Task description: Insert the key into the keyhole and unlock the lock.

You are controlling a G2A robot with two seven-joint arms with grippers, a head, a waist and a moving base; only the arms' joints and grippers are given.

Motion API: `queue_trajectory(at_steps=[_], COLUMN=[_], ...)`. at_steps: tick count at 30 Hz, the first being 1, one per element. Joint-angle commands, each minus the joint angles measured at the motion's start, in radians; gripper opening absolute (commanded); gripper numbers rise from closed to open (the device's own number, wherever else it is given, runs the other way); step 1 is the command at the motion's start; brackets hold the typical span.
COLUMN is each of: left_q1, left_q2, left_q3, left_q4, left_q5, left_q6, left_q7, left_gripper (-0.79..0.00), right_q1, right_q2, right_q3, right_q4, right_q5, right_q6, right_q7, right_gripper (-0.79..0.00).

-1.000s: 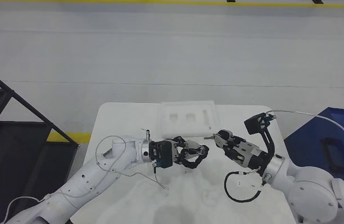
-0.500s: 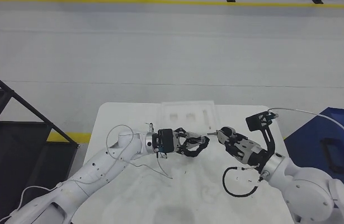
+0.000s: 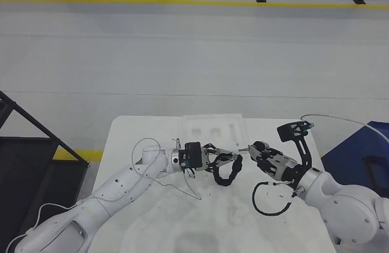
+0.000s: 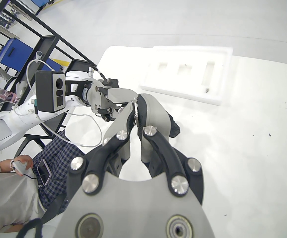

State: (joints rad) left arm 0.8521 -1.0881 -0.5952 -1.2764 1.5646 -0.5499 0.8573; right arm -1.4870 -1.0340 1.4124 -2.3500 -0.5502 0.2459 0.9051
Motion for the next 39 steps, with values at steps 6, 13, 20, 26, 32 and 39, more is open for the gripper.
queue_trajectory(at_steps=[6, 13, 20, 26, 32, 39], left_q1=[0.000, 0.000, 0.000, 0.007, 0.006, -0.016], left_q2=[0.000, 0.000, 0.000, 0.000, -0.008, -0.032], left_q3=[0.000, 0.000, 0.000, -0.005, -0.020, -0.006], left_q4=[-0.001, -0.001, -0.001, -0.010, -0.025, 0.000], left_q5=[0.000, 0.000, 0.000, -0.003, 0.011, 0.026], left_q6=[0.000, 0.000, 0.000, 0.013, 0.026, 0.023], left_q7=[0.000, 0.000, 0.000, -0.024, -0.043, -0.035], left_gripper=[-0.785, -0.785, -0.785, -0.785, -0.785, -0.785], right_q1=[-0.001, -0.001, -0.001, -0.006, 0.011, 0.008], right_q2=[0.000, 0.000, 0.000, 0.004, 0.006, 0.004], right_q3=[0.000, 0.000, 0.000, 0.003, -0.016, -0.024], right_q4=[0.000, 0.000, 0.000, 0.000, 0.000, 0.000], right_q5=[0.000, 0.000, 0.000, -0.049, -0.094, -0.107], right_q6=[0.000, 0.000, 0.000, -0.043, -0.048, -0.036], right_q7=[0.000, 0.000, 0.000, -0.002, 0.027, -0.005], right_gripper=[-0.785, -0.785, -0.785, -0.785, -0.785, -0.785])
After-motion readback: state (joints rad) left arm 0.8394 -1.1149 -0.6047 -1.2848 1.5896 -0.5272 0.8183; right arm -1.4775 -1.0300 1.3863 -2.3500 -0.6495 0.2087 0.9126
